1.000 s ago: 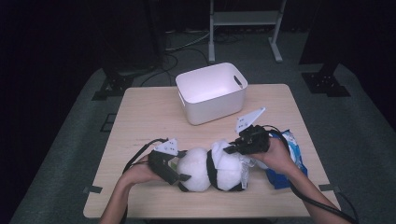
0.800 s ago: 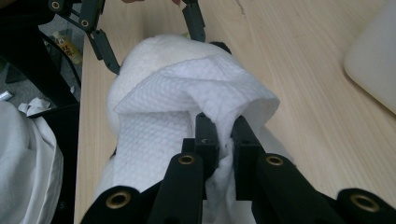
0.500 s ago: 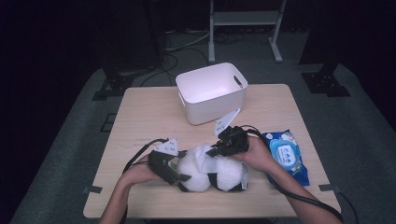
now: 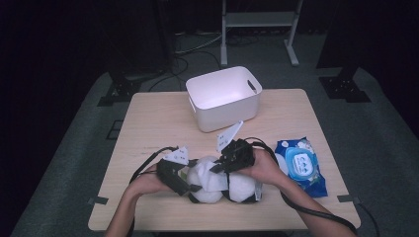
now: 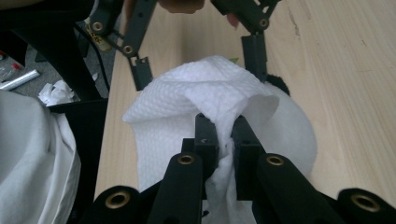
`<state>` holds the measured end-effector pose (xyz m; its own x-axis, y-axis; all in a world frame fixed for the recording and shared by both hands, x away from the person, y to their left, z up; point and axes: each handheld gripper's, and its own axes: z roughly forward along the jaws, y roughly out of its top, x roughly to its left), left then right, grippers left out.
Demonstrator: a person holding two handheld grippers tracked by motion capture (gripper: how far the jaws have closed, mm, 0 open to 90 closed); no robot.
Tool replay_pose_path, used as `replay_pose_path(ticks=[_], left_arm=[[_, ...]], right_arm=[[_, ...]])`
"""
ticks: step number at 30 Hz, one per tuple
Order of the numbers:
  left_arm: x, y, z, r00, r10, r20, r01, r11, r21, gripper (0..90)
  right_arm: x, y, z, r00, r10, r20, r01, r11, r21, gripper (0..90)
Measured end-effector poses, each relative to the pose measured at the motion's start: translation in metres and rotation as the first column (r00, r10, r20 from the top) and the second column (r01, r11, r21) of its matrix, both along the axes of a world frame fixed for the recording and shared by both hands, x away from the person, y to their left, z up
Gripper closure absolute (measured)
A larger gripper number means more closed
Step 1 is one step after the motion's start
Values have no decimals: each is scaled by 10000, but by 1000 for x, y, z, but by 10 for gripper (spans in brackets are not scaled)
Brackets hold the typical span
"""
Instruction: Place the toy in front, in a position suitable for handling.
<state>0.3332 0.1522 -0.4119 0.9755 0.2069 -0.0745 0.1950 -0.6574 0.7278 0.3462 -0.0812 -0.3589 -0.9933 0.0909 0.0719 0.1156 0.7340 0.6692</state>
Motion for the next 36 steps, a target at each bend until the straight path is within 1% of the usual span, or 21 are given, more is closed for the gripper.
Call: replay_pose_path(ticks=[5, 8, 15, 18, 22, 28, 36], left_arm=[[0, 0, 0, 10000, -16, 3, 16, 10000, 23, 133], [1, 0, 0, 10000, -3, -15, 3, 10000, 11, 133], [1, 0, 0, 10000, 25, -12, -25, 10000, -28, 133], [2, 0, 0, 10000, 28, -19, -28, 10000, -28, 133], [2, 0, 0, 10000, 66, -52, -66, 9999, -82, 133], [2, 0, 0, 10000, 21, -26, -22, 10000, -61, 133], [3, 1, -1, 10000, 21, -33, -22, 9999, -103, 133]], right_arm=[[-11, -9, 2, 9999, 95, 95, -96, 9999, 69, 833], [-16, -18, 3, 9999, 6, 105, -7, 9999, 150, 833], [-22, -44, 4, 9989, -440, 167, 433, 9983, 387, 832], [-24, -54, 3, 9977, -671, 101, 665, 9964, 529, 831], [-28, -68, 3, 9960, -891, 120, 880, 9935, 724, 829], [-33, -84, 3, 9925, -1214, 137, 1195, 9880, 976, 827], [-36, -101, 1, 9879, -1552, 48, 1538, 9821, 1083, 825]])
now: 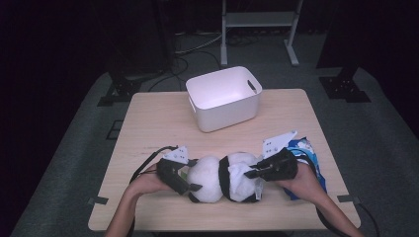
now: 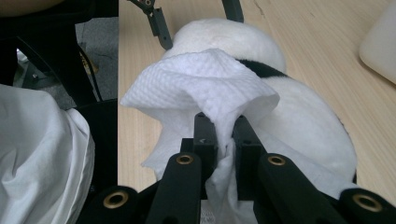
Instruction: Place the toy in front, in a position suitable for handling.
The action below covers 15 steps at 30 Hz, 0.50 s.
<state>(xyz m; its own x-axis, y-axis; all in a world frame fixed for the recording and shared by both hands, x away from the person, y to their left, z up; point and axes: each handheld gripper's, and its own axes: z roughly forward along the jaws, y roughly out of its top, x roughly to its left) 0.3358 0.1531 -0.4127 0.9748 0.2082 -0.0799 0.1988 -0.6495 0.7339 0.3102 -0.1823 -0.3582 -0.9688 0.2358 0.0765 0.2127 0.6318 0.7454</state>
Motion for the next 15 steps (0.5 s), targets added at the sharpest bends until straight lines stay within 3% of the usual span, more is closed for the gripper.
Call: replay_pose_path(ticks=[8, 15], left_arm=[[0, 0, 0, 10000, 30, -15, -30, 10000, -11, 133], [-1, 0, -1, 10000, 64, -41, -63, 9999, 91, 133]], right_arm=[[4, -12, -1, 9992, -396, -76, 396, 9992, -36, 822], [20, -13, 0, 9973, -719, -126, 718, 9974, -70, 818]])
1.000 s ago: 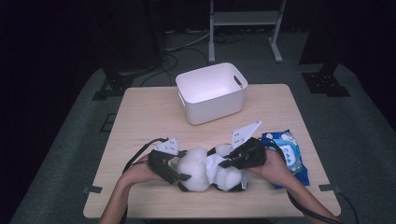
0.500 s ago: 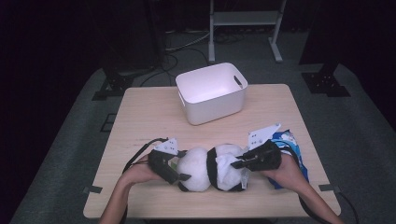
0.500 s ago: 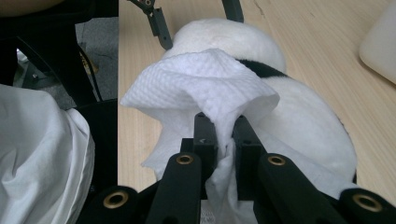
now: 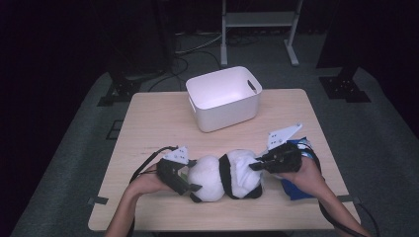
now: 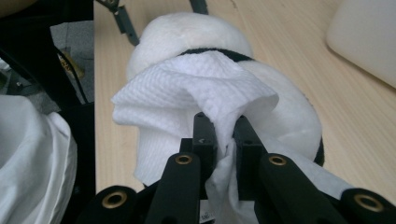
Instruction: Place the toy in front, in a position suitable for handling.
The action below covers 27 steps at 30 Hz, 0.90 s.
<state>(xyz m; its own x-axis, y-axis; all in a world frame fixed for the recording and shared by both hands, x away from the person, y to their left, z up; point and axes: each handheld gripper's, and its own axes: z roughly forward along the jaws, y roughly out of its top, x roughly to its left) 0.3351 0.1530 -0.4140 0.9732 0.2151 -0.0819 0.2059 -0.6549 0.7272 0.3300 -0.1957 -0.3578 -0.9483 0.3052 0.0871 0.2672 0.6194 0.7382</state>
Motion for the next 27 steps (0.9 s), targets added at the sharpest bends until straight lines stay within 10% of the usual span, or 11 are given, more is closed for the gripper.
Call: replay_pose_path(ticks=[15, 27], left_arm=[[0, 0, 0, 10000, 36, 60, -37, 9999, 131, 132], [2, 0, -1, 9999, 105, 107, -106, 9999, 44, 132]], right_arm=[[19, 26, 3, 9997, 238, 61, -238, 9997, 37, 812], [-2, 42, 0, 9934, 1136, 157, -1135, 9935, -59, 808]])
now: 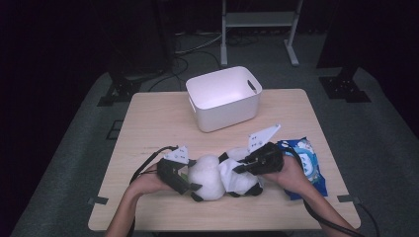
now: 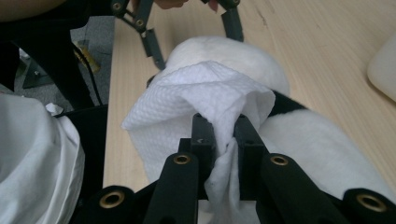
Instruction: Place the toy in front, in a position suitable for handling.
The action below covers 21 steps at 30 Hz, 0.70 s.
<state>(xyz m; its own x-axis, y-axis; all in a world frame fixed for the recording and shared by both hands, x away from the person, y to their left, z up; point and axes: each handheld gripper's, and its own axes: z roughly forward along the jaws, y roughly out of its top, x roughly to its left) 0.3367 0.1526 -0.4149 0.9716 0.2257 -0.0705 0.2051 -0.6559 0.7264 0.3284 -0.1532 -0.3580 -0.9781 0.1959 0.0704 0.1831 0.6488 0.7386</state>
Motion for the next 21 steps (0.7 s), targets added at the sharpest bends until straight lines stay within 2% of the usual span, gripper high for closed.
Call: replay_pose_path(ticks=[5, 9, 12, 16, 21], left_arm=[[1, 0, 0, 10000, 31, -34, -31, 10000, -27, 132], [1, 1, 0, 9999, 81, -81, -82, 9999, -113, 128], [1, 1, 5, 10000, 27, 18, -27, 10000, -6, 120], [2, 3, 3, 10000, 14, -43, -14, 10000, -42, 121], [3, 4, 0, 9999, 47, -123, -49, 9998, -181, 120]], right_arm=[[-8, -19, 0, 9996, -282, 63, 282, 9996, -74, 809], [-7, -39, 0, 9971, -763, 39, 763, 9970, -85, 809], [-5, -48, -1, 9945, -1048, -57, 1048, 9945, -35, 809], [-4, -43, 0, 9952, -974, 23, 974, 9952, 10, 808], [-6, -20, 2, 9977, -634, 221, 638, 9978, -179, 808]])
